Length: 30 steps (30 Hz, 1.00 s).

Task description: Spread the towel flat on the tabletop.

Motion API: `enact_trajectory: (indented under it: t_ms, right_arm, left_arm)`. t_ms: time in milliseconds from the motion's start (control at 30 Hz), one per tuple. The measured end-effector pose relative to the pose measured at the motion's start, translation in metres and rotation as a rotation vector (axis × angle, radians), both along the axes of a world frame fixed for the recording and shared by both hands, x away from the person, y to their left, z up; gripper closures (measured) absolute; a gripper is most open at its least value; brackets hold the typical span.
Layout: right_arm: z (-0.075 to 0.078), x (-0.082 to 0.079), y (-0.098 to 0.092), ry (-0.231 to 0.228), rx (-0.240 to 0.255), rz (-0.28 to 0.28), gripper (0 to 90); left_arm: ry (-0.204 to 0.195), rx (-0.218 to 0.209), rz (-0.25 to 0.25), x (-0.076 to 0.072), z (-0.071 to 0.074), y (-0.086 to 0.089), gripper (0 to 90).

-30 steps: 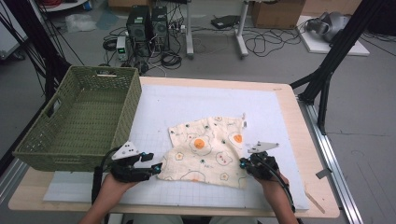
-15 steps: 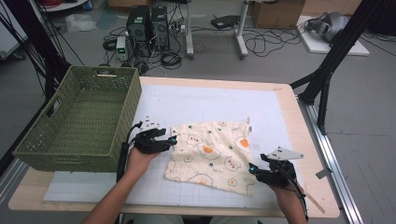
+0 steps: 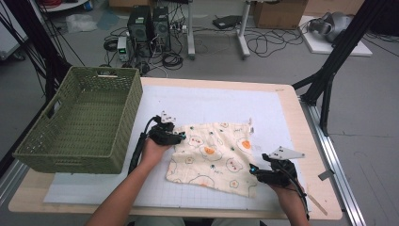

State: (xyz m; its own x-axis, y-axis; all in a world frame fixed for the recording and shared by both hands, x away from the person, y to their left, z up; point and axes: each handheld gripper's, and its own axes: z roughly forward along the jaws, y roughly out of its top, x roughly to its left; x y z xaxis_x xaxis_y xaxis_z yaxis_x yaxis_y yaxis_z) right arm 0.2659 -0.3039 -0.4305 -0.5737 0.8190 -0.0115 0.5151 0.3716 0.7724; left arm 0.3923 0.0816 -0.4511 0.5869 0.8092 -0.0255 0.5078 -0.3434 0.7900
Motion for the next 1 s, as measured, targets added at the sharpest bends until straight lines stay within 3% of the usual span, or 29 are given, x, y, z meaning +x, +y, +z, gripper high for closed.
enact_trajectory:
  t_ms: [133,233,333,400,467,533,600,700,800,1000]
  right_arm:
    - [0.000,0.001,0.002,0.004,0.008,0.004,33.4]
    - [0.000,0.001,0.003,0.004,0.007,0.012,33.3]
    - [0.001,0.001,0.002,0.004,0.011,0.009,33.2]
    - [0.000,0.001,0.001,0.000,0.011,0.009,33.2]
    - [0.000,0.001,0.001,0.003,0.015,0.003,33.2]
    - [0.000,0.002,0.001,0.004,0.016,0.002,33.2]
    - [0.000,0.005,0.002,0.004,0.016,0.000,33.2]
    - [0.000,0.011,0.005,-0.005,0.023,-0.007,33.1]
    - [0.003,0.021,0.008,-0.017,0.045,-0.015,33.7]
    - [0.005,0.068,0.019,-0.042,0.027,-0.019,46.4]
  left_arm:
    - [-0.008,0.004,-0.055,0.001,0.001,0.000,77.6]
    - [-0.006,-0.002,-0.050,0.003,0.001,0.001,82.4]
    - [-0.025,0.013,0.023,0.008,0.001,0.008,83.5]
    - [-0.007,0.010,0.080,0.015,0.003,0.017,83.5]
    - [-0.032,0.021,0.136,0.022,0.009,0.024,83.7]
    - [-0.049,-0.004,0.178,0.029,0.016,0.029,83.6]
    - [-0.024,-0.008,0.170,0.034,0.017,0.030,81.3]
    - [-0.003,-0.032,0.178,0.037,0.014,0.030,59.5]
    - [0.013,-0.053,0.180,0.037,0.013,0.031,49.6]
    - [0.039,-0.053,0.178,0.035,0.013,0.034,46.8]
